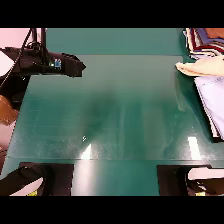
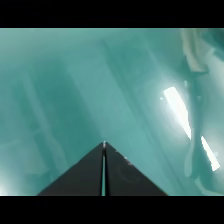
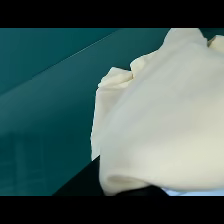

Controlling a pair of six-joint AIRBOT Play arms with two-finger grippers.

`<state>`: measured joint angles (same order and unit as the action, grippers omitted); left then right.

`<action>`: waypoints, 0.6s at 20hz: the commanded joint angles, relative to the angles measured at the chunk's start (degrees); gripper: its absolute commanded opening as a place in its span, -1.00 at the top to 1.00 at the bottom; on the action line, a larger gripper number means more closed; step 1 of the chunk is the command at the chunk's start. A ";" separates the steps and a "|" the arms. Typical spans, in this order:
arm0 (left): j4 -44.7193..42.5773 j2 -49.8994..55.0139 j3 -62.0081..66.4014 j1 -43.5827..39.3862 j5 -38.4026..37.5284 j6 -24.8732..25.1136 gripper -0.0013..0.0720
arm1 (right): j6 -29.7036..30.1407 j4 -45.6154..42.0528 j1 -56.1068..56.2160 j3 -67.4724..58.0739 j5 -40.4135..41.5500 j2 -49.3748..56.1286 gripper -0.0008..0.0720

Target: Fold the shirts.

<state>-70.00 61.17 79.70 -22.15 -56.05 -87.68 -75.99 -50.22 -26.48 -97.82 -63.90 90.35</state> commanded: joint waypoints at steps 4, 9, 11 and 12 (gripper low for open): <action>0.13 0.02 0.00 -0.48 1.22 -0.44 0.90 | 0.59 -0.39 -4.94 -0.07 6.01 -7.85 0.94; -0.15 0.02 0.00 -0.48 1.20 -0.35 0.90 | 0.48 -0.74 -8.17 -0.04 1.79 -16.50 0.94; -0.20 0.02 0.00 -0.48 1.20 -0.35 0.90 | -1.18 -2.49 -11.02 -0.02 -3.26 -18.38 0.94; -0.33 0.02 0.00 -0.48 1.18 -0.31 0.90 | -2.40 -4.50 -12.28 0.44 -5.44 -19.30 0.94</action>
<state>-70.02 61.17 79.70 -22.61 -54.87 -88.05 -76.07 -51.66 -35.70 -97.71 -63.55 74.17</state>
